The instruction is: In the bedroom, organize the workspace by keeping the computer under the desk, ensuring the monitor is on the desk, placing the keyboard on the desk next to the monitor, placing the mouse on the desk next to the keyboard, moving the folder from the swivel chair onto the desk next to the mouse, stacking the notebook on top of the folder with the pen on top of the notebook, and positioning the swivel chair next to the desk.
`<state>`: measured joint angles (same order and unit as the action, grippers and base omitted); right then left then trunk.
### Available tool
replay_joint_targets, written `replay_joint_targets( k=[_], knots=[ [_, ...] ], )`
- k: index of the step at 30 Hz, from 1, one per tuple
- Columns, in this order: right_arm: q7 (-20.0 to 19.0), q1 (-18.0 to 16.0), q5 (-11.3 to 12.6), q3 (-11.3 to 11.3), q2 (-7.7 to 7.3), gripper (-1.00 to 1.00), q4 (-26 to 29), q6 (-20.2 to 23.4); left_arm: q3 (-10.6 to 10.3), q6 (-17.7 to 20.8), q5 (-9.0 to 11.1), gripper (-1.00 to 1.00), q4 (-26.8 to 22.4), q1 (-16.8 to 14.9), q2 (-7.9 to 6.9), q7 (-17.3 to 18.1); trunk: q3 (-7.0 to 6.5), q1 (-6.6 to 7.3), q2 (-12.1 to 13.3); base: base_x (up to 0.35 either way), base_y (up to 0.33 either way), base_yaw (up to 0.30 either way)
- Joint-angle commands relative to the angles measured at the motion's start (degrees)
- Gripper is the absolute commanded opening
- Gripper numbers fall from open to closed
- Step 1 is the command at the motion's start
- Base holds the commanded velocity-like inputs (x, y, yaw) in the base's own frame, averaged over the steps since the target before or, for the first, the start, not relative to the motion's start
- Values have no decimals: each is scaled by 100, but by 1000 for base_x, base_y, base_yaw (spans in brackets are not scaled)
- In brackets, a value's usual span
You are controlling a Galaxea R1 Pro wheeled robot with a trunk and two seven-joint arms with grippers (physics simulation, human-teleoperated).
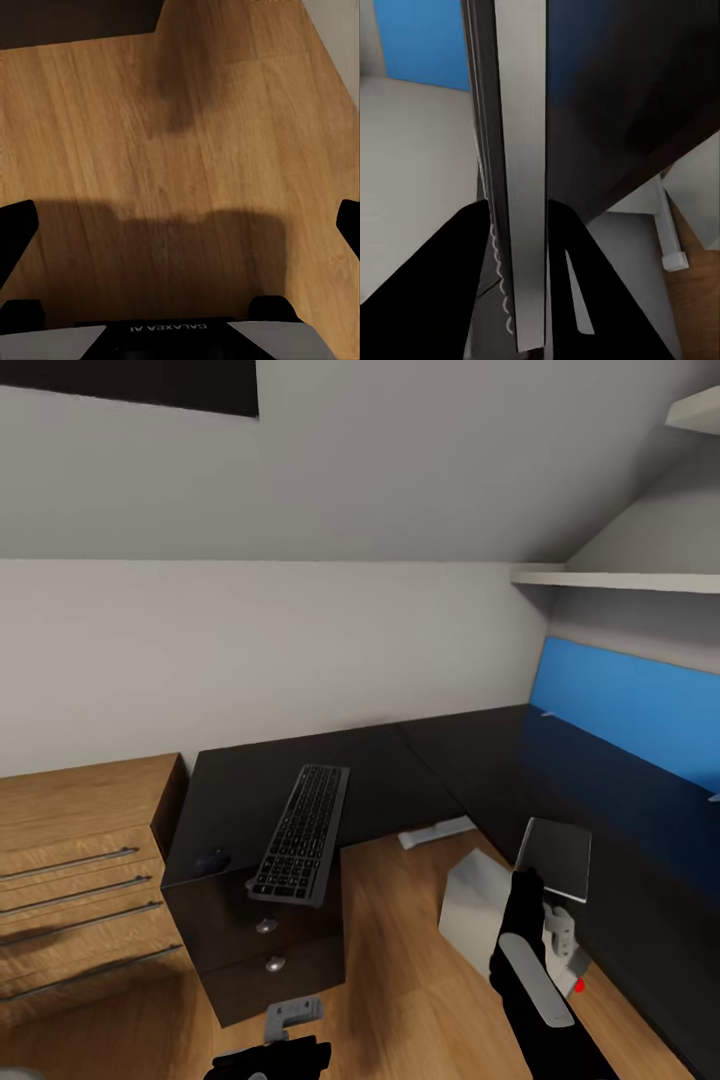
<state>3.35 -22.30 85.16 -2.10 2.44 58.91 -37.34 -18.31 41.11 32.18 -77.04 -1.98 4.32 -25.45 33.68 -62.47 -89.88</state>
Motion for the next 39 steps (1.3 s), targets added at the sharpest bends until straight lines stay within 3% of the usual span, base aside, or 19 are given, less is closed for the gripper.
replay_joint_targets(
  k=[1,13,26,29,35,36,39],
  knots=[
    [43,-1,10,-19,2,-100,26,-28,-6,10,60,100,-8,-4,-1,-57,-13,23,38,0,0,0],
    [62,2,9,-295,11,-100,57,-30,-6,10,53,100,-8,-4,-1,-57,-246,286,520,0,0,66],
    [80,3,6,-851,-17,-100,87,28,-4,4,63,100,0,-4,-8,-64,-301,286,520,0,0,205],
    [89,5,6,-1014,-33,-100,164,235,5,-26,57,100,120,-4,-9,-65,-314,286,520,0,0,211],
    [100,6,9,-1063,-48,-100,216,595,3,-118,1,100,272,-4,-10,-66,-342,286,520,0,0,211],
    [113,7,15,-1062,-65,-100,226,922,7,-137,-36,100,289,-4,-10,-70,-347,286,520,0,0,211],
    [142,7,17,-1055,-77,-100,228,1208,10,-143,-47,100,292,-4,-10,-73,-360,286,520,0,0,211]
  ],
)
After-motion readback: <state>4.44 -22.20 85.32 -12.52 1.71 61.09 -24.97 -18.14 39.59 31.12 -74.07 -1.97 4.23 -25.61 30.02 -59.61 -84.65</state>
